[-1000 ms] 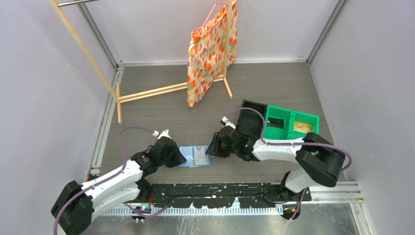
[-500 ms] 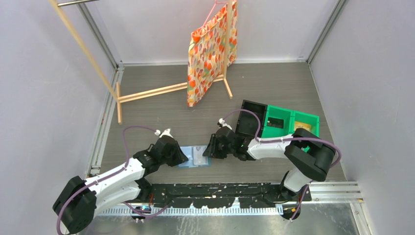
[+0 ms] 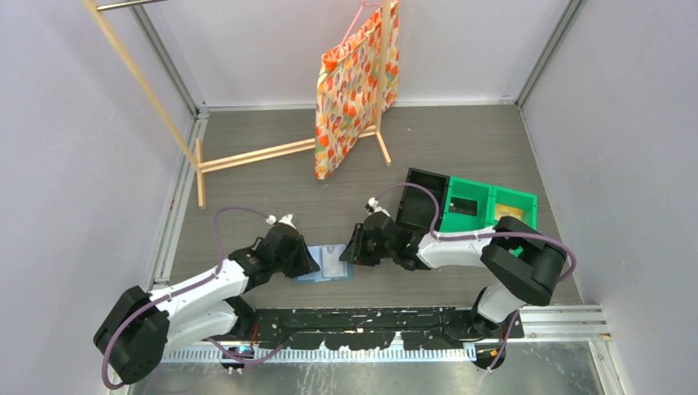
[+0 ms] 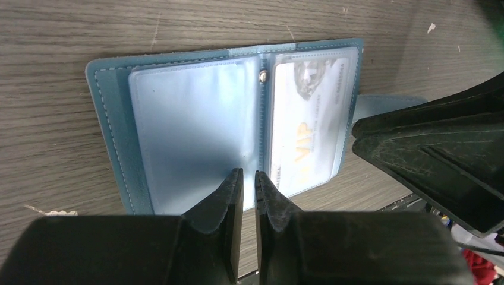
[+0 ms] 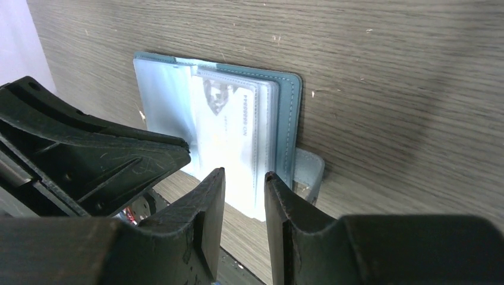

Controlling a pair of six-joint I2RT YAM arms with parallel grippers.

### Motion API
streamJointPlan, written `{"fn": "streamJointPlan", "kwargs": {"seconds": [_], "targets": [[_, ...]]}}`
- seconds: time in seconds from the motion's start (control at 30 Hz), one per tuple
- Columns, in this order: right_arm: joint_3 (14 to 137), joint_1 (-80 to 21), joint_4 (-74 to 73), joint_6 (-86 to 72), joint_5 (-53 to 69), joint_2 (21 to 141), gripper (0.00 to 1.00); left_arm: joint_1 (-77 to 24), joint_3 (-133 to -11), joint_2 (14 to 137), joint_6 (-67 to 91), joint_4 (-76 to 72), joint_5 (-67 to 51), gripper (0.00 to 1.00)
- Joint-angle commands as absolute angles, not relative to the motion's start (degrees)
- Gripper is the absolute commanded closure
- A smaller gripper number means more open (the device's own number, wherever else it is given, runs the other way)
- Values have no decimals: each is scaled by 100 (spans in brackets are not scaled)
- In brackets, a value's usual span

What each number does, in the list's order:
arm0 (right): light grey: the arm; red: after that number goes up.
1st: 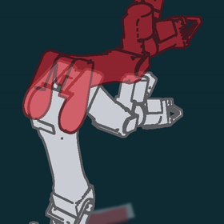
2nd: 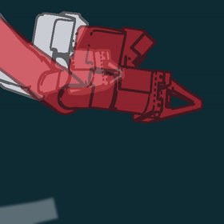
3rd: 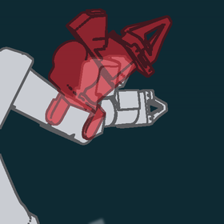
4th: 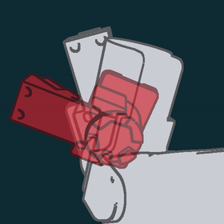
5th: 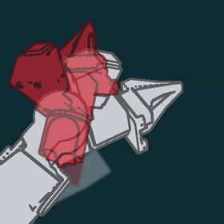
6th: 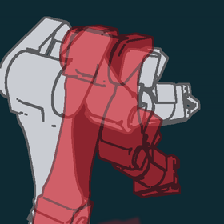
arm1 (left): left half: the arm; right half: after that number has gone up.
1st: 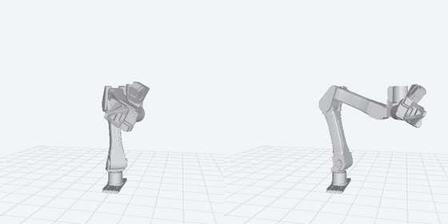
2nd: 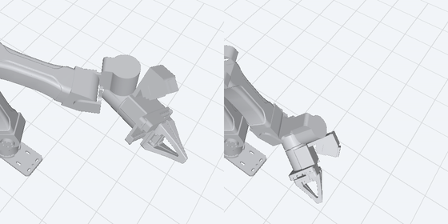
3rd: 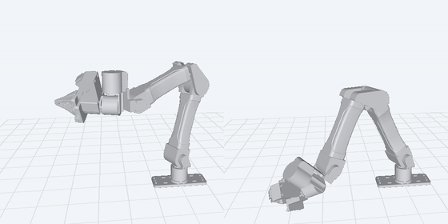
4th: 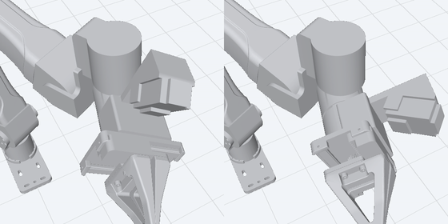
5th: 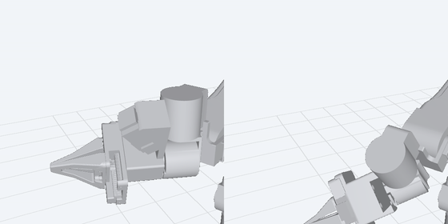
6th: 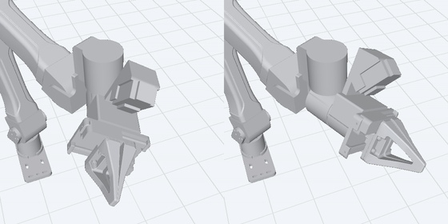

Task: Take the credit cards out of the card holder
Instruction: Remove the credit card from the card holder.

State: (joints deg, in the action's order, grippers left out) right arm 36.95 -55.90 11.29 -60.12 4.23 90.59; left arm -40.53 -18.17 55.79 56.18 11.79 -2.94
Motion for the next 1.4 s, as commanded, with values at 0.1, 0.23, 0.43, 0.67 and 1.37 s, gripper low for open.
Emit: {"fn": "streamJointPlan", "kwargs": {"seconds": [0.1, 0.23, 0.43, 0.67, 1.37], "targets": [[3800, -5614, 760, -5783, 83, 8434, 64, -4008, -2507, 5552, 5095, 1556, -482, 86], [3905, -5623, 852, -5804, 252, 8619, 64, -3993, -2535, 5516, 5177, 1407, -628, 85], [3852, -5618, 1340, -5984, 525, 9110, 64, -3920, -2428, 5719, 5180, 1248, -725, 85], [3820, -5628, 1449, -6011, 588, 9200, 64, -3840, -2127, 6176, 5113, 936, -786, 86], [3727, -5678, 1472, -5961, 458, 9022, 63, -3736, -2077, 6388, 5028, 868, -850, 88]]}}
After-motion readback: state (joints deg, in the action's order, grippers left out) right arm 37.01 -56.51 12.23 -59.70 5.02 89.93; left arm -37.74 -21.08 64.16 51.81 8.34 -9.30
